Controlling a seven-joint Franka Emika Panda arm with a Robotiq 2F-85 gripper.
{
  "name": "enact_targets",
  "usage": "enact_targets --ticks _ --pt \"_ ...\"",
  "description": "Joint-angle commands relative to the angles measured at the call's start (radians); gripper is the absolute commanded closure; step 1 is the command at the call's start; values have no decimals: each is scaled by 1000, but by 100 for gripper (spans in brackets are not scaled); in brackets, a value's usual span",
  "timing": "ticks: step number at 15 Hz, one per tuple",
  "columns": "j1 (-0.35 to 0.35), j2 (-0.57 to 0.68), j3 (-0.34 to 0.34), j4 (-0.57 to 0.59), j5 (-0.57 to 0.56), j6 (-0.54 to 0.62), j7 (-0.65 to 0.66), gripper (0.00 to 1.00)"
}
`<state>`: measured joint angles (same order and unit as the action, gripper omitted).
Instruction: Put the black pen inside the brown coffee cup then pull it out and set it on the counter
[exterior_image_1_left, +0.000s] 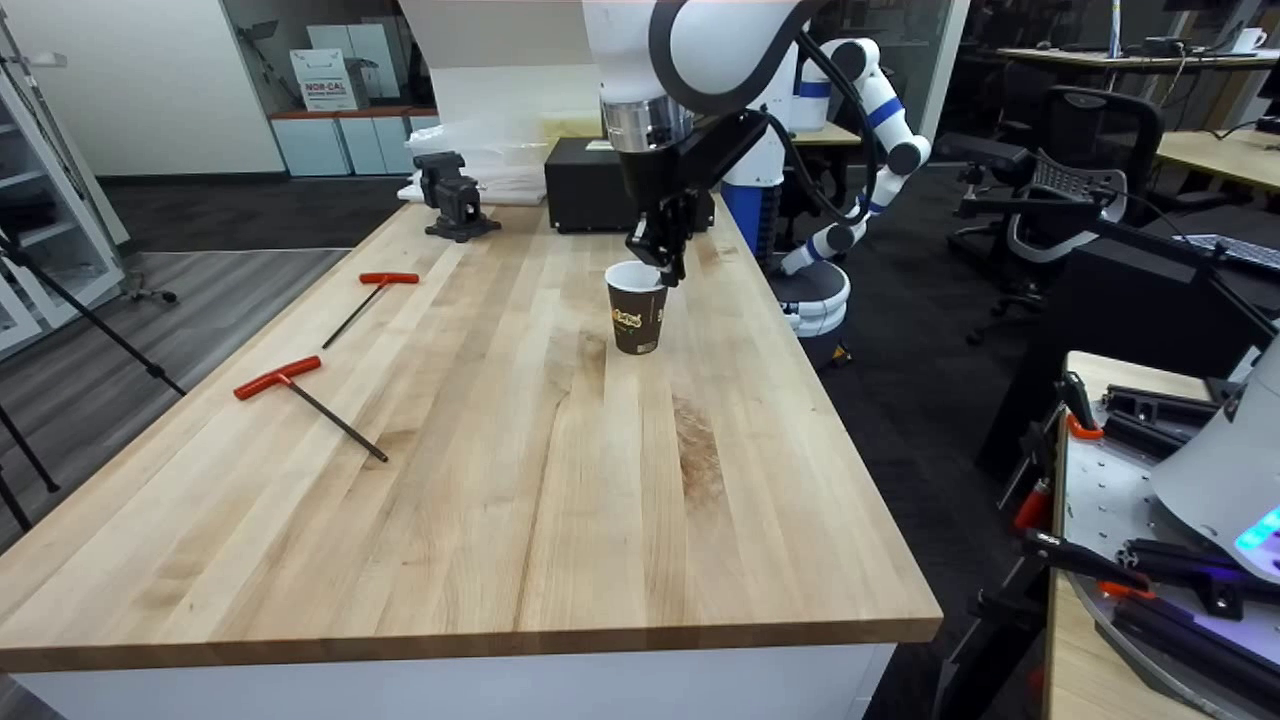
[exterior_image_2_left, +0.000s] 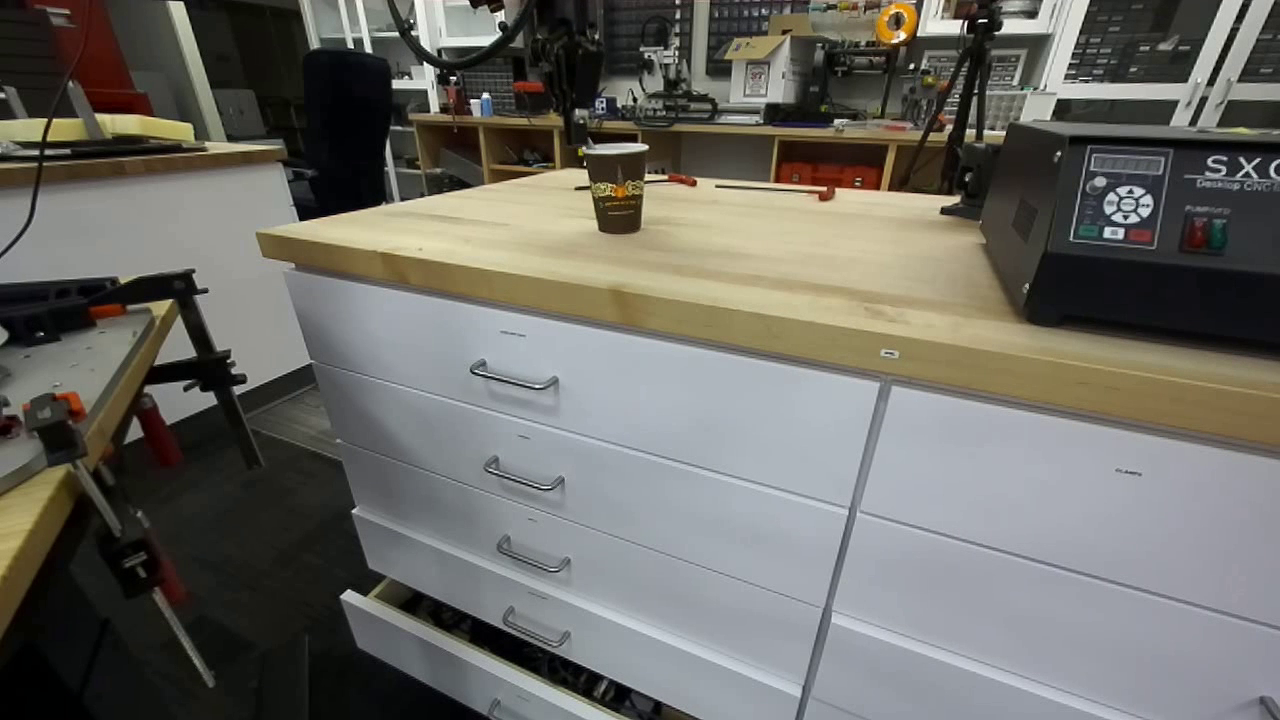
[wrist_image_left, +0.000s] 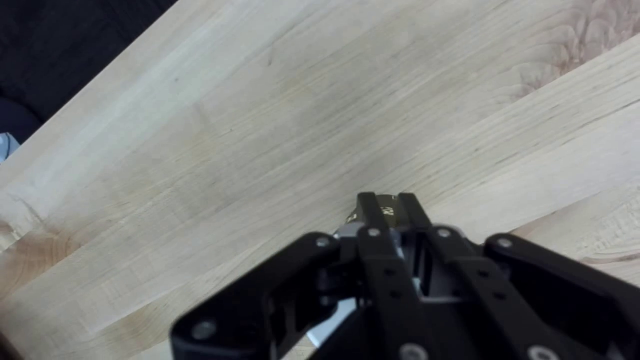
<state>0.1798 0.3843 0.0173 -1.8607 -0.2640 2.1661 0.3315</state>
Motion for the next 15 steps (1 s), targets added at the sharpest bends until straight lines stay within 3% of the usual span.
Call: enact_targets --ticks 1,7,15 --pt "1 1 -2 30 4 -37 -15 94" --pt "5 -11 4 53 8 -67 -26 94" --pt "34 -61 30 186 -12 -307 -44 94"
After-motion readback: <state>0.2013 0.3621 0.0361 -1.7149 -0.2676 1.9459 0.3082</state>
